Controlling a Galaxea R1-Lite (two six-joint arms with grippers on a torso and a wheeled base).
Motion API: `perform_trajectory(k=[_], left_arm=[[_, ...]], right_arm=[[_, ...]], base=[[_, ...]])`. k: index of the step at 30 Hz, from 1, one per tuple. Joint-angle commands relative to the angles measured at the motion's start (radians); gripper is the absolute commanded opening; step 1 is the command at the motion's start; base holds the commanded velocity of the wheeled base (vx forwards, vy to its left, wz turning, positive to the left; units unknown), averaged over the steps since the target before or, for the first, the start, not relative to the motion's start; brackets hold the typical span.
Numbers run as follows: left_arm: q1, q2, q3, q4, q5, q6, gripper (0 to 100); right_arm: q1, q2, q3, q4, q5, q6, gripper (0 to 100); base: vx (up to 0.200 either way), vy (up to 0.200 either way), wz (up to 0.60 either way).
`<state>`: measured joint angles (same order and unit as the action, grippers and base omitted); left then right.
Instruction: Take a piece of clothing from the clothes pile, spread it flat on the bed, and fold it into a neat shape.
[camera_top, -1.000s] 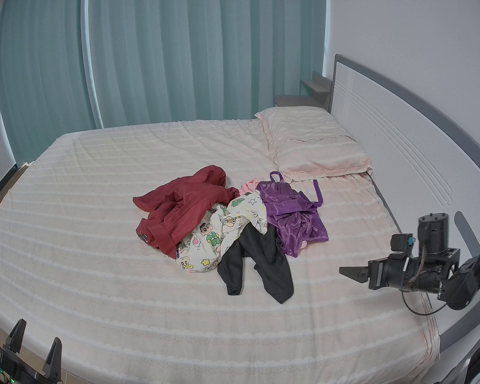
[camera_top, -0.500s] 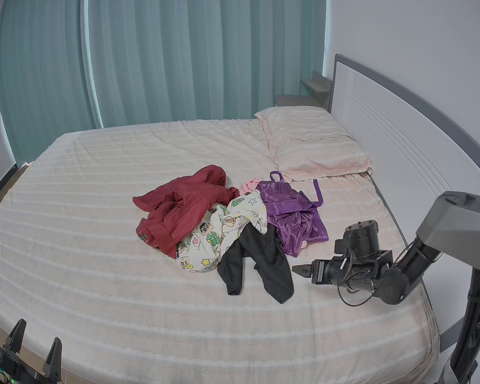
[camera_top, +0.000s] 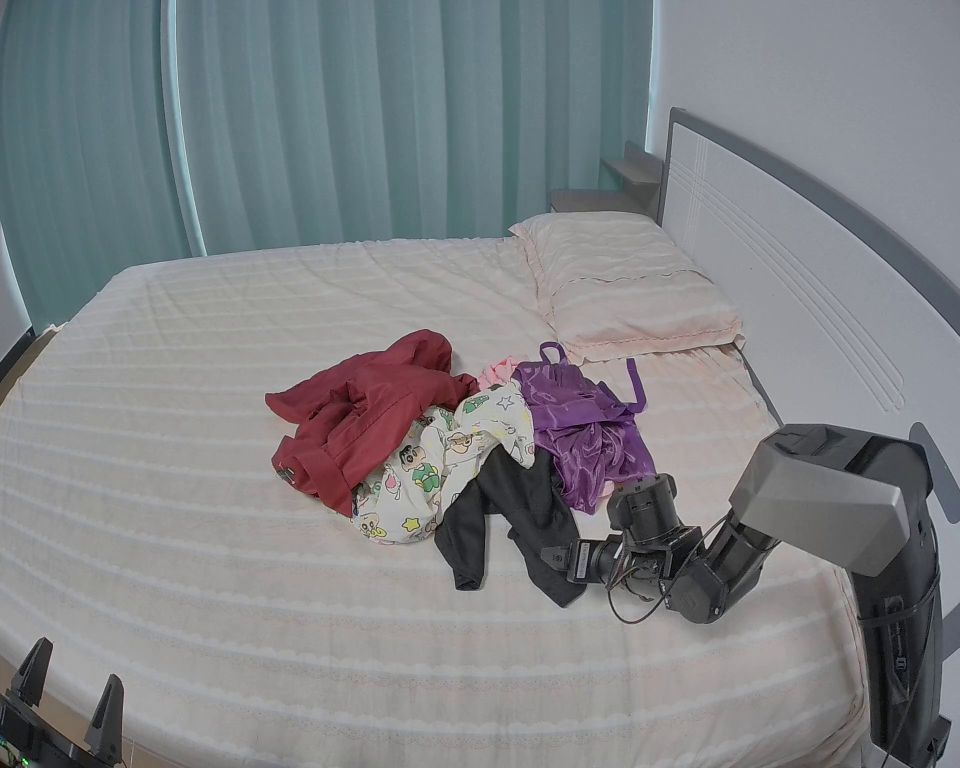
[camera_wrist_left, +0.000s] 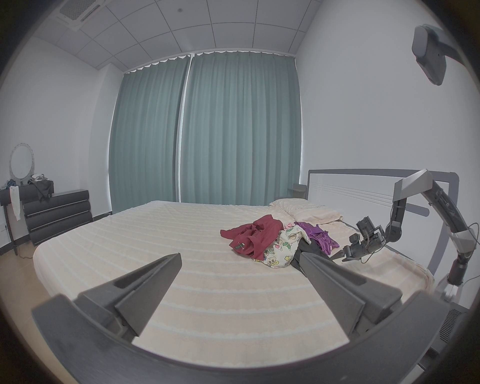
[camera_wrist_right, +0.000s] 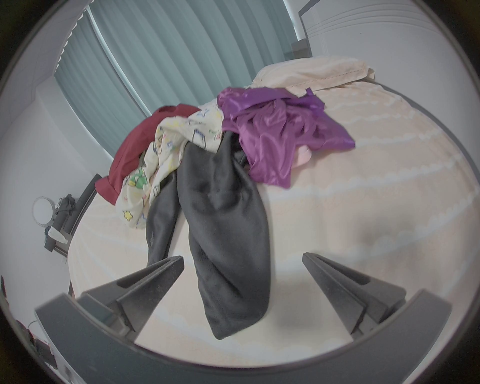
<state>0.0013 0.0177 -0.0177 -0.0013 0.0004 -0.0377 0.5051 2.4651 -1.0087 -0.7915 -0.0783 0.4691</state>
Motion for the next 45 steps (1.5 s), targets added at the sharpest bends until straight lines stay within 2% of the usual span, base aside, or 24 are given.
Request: perform_trajectory(k=[1,13,14,22,27,29,33,36,40,45], left_arm=[[0.000,-0.015,0.015,0.000,0.001,-0.001,100],[0.000,-0.015,0.015,0.000,0.001,-0.001,100],[0.000,-0.015,0.015,0.000,0.001,-0.001,100],[0.000,-0.015,0.015,0.000,0.001,-0.001,100],[0.000,-0.015,0.015,0.000,0.001,0.005,100],[0.000,-0.015,0.015,0.000,0.001,0.012,100],[0.000,-0.015,0.015,-0.002,-0.002,0.032,100],[0.000,-0.016,0.015,0.000,-0.005,0.081,100],[0.000,-0.016,0.015,-0.002,-0.008,0.078,100],[0.000,-0.016,-0.007,-0.022,-0.031,0.082,100]], right_arm=[[0.023,0.063,-0.028,0.000,-0.003,0.000,100],[0.046,0.100,-0.091,-0.005,-0.005,0.002,100],[0.047,0.104,-0.097,-0.003,-0.005,0.002,0],[0.075,0.120,-0.128,-0.020,-0.005,0.031,0],[0.075,0.061,-0.068,-0.077,-0.005,0.082,0],[0.070,-0.032,0.058,-0.144,0.014,0.120,0],[0.069,-0.170,0.268,-0.292,0.075,0.144,0],[0.070,-0.255,0.417,-0.410,0.084,0.152,0],[0.069,-0.319,0.611,-0.549,0.114,0.155,0],[0.069,-0.339,0.763,-0.747,0.114,0.152,0]], base=[[0.000,0.000,0.00],[0.000,0.000,0.00],[0.000,0.000,0.00],[0.000,0.000,0.00],[0.000,0.000,0.00],[0.000,0.000,0.00],[0.000,0.000,0.00],[0.000,0.000,0.00],[0.000,0.000,0.00],[0.000,0.000,0.00]])
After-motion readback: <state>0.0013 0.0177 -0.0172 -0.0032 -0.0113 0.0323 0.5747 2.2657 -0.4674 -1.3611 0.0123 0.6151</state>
